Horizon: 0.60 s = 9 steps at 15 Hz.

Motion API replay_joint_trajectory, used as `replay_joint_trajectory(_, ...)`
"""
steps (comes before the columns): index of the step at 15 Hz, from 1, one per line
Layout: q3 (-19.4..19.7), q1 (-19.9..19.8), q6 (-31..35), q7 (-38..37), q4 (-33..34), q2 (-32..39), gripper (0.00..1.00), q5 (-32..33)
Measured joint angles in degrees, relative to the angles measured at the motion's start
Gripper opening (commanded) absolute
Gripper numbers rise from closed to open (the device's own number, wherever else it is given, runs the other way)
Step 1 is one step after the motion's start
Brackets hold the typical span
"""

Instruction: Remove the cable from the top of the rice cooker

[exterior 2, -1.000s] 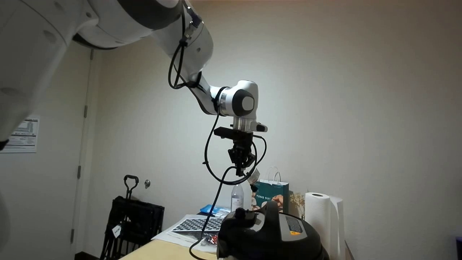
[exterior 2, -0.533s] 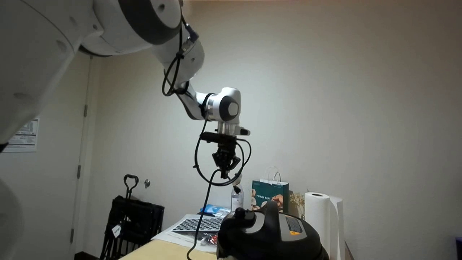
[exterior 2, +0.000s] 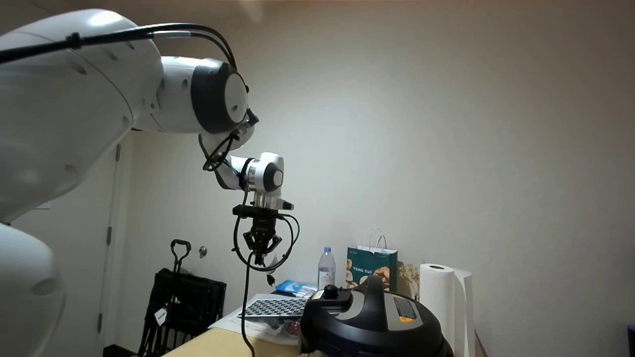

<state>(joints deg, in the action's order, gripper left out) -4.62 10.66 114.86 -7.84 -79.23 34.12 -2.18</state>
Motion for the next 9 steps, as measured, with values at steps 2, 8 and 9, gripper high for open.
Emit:
replay_joint_trajectory(2,0.1,-0.4,-0.5,0.9,1.6,1.2,0.1,0.0)
replay_joint_trajectory(8,-2.7,-1.6,-0.8,4.9,1.9,2.1,0.02,-5.8)
replay_joint_trajectory(9,-3.7,-1.9,-1.1,6.4,1.9,2.7,0.02,-7.8)
